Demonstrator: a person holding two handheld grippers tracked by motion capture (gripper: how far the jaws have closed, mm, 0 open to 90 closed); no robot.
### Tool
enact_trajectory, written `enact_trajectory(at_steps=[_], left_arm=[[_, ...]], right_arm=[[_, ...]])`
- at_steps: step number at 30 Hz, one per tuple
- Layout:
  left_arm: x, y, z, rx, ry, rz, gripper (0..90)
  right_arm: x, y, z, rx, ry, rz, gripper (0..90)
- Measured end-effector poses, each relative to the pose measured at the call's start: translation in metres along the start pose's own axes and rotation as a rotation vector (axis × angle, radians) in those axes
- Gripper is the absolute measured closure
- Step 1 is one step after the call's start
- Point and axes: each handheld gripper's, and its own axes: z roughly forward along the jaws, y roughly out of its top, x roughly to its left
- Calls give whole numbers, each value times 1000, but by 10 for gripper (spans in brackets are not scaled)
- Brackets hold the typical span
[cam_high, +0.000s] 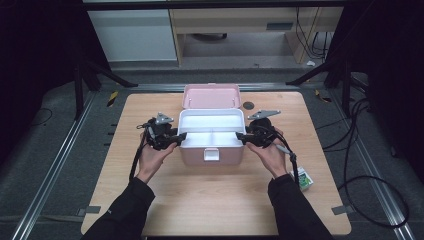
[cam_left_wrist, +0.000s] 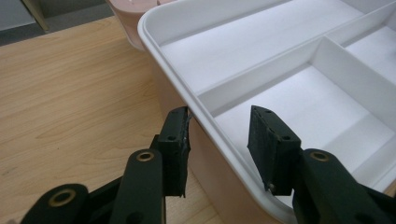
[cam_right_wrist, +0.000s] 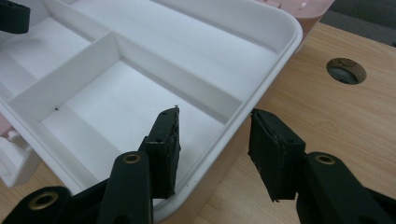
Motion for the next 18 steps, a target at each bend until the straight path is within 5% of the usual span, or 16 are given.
enact_trajectory(at_steps=[14, 18], left_arm=[[6, -1, -3, -3, 5, 17, 592], [9, 2, -10, -35, -6, 53, 572]], right_arm=[[11, 0, 0, 9, -18, 20, 541], [9, 2, -3, -13, -14, -8, 455]])
